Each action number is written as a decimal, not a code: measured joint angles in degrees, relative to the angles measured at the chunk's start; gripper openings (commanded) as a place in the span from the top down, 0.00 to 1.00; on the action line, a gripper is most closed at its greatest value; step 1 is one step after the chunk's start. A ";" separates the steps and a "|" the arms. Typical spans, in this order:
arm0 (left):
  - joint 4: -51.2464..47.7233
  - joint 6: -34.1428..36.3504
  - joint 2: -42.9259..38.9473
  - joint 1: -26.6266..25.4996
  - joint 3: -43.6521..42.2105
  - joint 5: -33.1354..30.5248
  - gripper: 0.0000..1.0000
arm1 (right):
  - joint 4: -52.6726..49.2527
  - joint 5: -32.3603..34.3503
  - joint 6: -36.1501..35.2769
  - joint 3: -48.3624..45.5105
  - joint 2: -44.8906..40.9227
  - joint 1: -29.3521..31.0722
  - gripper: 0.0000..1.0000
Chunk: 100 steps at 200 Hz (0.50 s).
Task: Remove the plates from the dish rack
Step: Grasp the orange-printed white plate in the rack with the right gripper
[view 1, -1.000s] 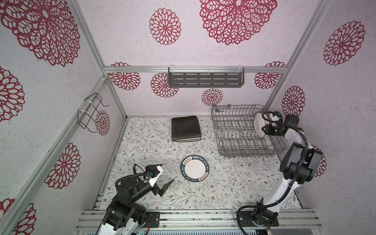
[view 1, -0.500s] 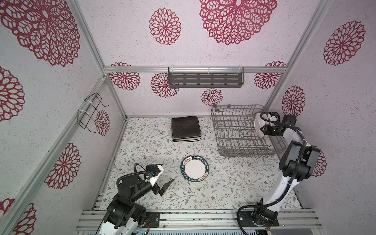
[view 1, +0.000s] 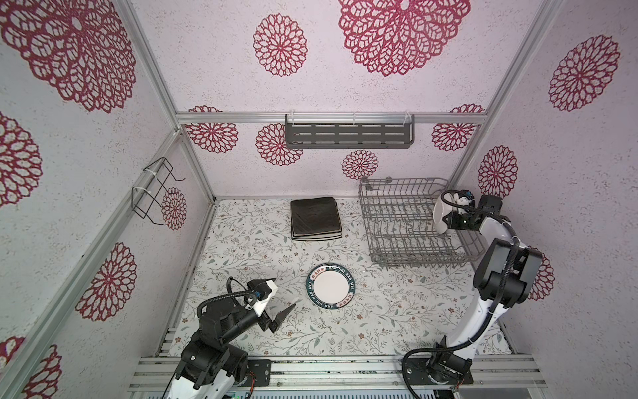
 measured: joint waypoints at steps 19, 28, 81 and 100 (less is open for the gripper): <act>0.02 0.00 -0.22 0.00 0.00 0.02 0.02 | 0.07 0.04 0.00 0.00 0.00 0.13 0.87; 0.02 0.02 -0.22 0.00 0.00 0.02 0.03 | 0.07 0.02 -0.02 0.00 0.00 0.15 0.87; 0.04 0.00 -1.14 0.00 -0.09 0.17 0.03 | -2.03 -0.44 -2.51 3.02 0.00 0.79 0.89; 0.09 0.00 -1.46 0.00 -0.31 0.17 0.03 | -3.28 -1.27 -3.63 3.89 0.00 1.36 0.90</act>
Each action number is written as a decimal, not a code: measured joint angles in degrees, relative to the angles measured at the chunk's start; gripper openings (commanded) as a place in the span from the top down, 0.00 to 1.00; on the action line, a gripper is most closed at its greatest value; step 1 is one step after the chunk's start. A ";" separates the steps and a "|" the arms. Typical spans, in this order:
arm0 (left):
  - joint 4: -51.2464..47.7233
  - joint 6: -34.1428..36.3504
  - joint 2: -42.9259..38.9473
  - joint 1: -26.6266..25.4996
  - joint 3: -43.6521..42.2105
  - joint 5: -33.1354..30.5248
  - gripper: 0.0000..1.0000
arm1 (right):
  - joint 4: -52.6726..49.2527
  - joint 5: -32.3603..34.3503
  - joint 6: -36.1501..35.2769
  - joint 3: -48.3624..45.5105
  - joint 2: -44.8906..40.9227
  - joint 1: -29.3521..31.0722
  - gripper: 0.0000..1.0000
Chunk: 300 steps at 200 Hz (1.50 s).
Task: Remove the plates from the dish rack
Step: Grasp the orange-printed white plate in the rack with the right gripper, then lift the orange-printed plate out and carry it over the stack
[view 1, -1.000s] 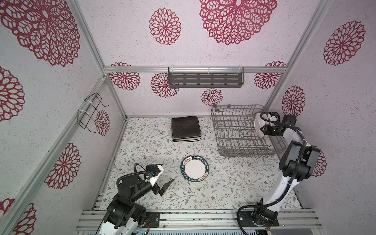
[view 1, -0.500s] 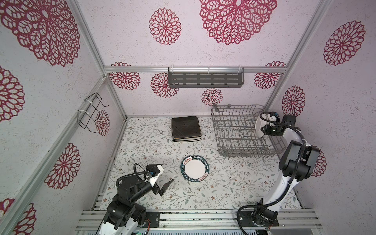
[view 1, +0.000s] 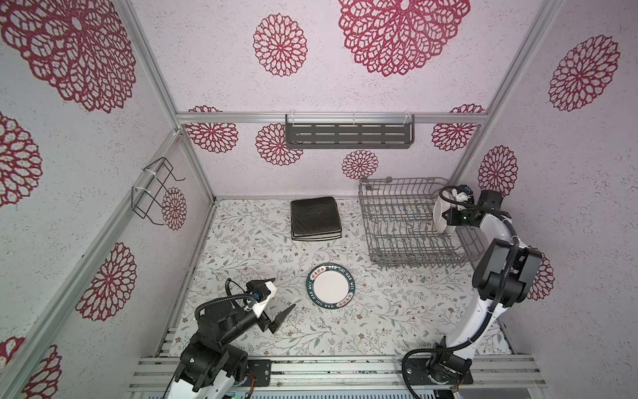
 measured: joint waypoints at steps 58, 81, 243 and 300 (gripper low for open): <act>0.02 0.00 -0.59 0.00 -0.26 0.04 0.03 | -4.11 -0.39 -3.52 3.87 0.00 0.96 0.93; 0.02 0.00 -0.68 0.02 -0.26 0.07 0.03 | -5.46 -0.39 -4.42 5.27 0.00 1.25 0.93; 0.04 0.02 -3.23 0.02 -0.28 1.31 0.03 | -7.13 2.91 -6.84 7.50 -0.46 10.64 0.94; 0.04 0.02 -3.91 0.02 -0.31 1.57 0.03 | -8.50 3.28 -7.89 8.20 -2.38 17.51 0.95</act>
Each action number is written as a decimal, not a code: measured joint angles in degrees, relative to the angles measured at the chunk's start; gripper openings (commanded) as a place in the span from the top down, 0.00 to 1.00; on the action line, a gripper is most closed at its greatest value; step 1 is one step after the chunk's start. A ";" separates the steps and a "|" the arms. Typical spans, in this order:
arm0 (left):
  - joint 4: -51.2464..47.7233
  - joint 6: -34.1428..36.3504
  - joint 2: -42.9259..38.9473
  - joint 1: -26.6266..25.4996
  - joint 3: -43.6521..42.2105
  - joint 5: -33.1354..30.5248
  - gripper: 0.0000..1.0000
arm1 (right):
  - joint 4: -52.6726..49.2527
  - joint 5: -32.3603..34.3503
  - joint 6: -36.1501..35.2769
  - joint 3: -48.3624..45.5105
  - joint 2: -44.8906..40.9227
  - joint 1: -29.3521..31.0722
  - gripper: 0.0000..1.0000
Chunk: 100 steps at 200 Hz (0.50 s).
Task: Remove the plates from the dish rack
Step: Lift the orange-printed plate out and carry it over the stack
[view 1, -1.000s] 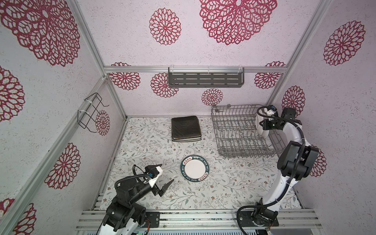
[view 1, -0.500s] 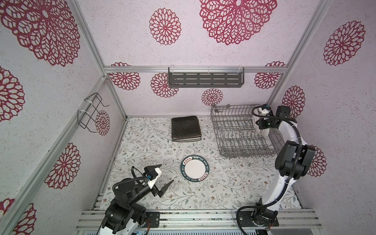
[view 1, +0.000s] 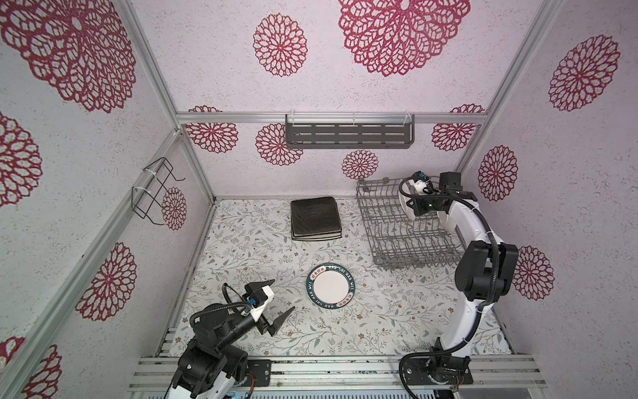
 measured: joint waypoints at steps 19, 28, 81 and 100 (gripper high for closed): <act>0.00 0.00 -0.04 0.00 -0.02 0.04 0.03 | -0.22 0.81 -0.74 0.81 -1.07 2.16 0.95; 0.00 0.00 -0.15 0.00 -0.02 0.11 0.03 | -0.35 1.03 -1.07 1.33 -1.46 3.08 0.95; 0.00 0.00 -0.42 0.00 -0.02 0.24 0.03 | -0.46 2.21 -2.69 2.60 -3.17 9.33 0.95; 0.00 0.00 -0.50 0.00 -0.02 0.26 0.03 | -0.79 2.80 -3.21 2.58 -3.91 11.69 0.95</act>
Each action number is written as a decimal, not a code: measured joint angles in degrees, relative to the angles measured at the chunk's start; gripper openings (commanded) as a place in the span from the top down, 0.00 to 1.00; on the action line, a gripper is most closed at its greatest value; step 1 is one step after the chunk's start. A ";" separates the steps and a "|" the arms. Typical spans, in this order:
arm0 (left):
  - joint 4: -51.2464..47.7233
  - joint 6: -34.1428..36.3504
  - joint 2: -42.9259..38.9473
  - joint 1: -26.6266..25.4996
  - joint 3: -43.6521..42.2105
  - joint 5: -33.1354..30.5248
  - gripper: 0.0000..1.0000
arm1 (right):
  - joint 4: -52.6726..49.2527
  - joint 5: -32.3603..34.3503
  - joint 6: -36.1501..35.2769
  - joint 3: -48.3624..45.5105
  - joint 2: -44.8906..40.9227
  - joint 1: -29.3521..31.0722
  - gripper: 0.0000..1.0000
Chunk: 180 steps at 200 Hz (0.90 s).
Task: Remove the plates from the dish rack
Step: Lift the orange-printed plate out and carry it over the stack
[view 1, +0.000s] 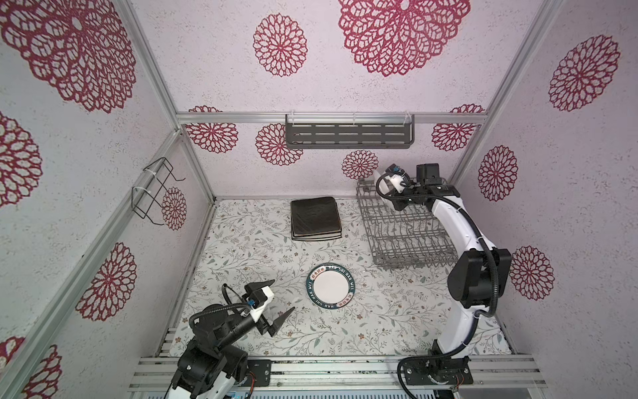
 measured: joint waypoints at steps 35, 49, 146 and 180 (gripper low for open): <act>0.00 0.00 -0.55 0.00 0.00 0.15 0.03 | -0.68 2.40 -1.90 -0.09 -2.21 4.94 0.96; 0.02 0.00 -0.68 0.00 0.00 0.33 0.03 | -0.76 3.85 -2.89 -0.48 -3.43 7.19 0.96; 0.00 -0.02 -1.42 0.00 -0.02 1.27 0.03 | 8.15 22.67 -13.38 -17.53 -15.30 23.89 0.98; -0.02 0.00 -1.77 0.00 -0.02 1.40 0.03 | 13.97 30.12 -17.88 -24.83 -18.67 29.49 0.99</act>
